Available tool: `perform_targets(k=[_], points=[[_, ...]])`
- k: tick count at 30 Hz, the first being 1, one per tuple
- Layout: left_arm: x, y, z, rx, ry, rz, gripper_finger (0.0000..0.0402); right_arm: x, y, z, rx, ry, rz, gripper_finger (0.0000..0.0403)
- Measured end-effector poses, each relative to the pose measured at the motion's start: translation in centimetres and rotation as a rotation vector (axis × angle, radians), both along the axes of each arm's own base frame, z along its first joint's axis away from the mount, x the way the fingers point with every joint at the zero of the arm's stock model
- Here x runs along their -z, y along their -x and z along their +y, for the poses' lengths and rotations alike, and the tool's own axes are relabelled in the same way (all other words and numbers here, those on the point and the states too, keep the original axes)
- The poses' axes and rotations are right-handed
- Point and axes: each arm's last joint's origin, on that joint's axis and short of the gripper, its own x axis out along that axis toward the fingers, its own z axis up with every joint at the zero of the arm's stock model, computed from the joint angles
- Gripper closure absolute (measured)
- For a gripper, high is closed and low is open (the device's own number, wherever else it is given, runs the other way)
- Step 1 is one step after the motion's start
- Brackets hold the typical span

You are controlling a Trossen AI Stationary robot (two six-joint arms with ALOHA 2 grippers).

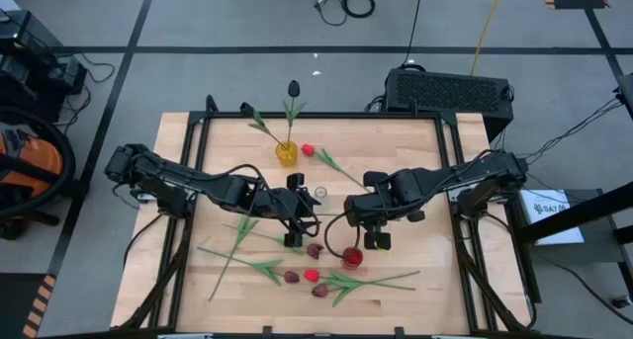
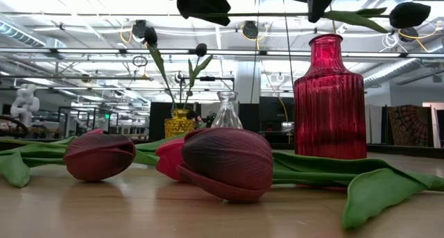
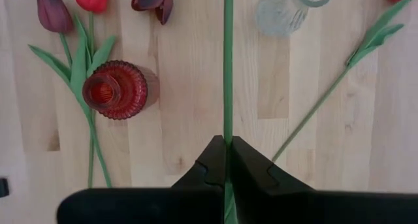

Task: Sort flowers into vase by color
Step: Put the black tulip into the yellow vase

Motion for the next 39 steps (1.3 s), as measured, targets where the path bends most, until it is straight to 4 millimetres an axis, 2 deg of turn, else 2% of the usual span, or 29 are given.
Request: perform_targets(k=[7, 18, 21, 25, 29, 34, 39], points=[[0.0, 0.1, 0.1, 0.0, -0.012, 0.009, 0.0242, 0.0, -0.2, -0.2, 0.008, -0.002, -0.017, 0.0401], [-0.4, 0.1, 0.8, -0.019, -0.014, 0.018, 0.0384, -0.1, -0.5, -0.4, 0.021, 0.018, -0.044, 0.0401], [-0.4, 0.1, 0.7, -0.014, -0.014, 0.023, 0.0391, -0.1, -0.5, -0.4, 0.021, 0.018, -0.048, 0.0401], [-0.4, 0.1, 0.8, -0.016, -0.015, 0.027, 0.0376, -0.1, -0.5, -0.5, 0.03, 0.039, -0.055, 0.0397], [-0.2, 0.3, 0.8, -0.015, -0.021, 0.056, 0.0382, -0.2, -0.7, -0.4, 0.053, 0.029, -0.075, 0.0364], [-0.3, 0.7, 0.9, -0.015, -0.025, 0.075, 0.0394, -0.2, -0.7, -0.5, 0.065, 0.058, -0.09, 0.0288], [-1.2, 2.2, 1.2, -0.034, -0.01, 0.105, 0.0392, -1.3, 0.1, -0.8, 0.038, 0.08, -0.116, 0.0222]])
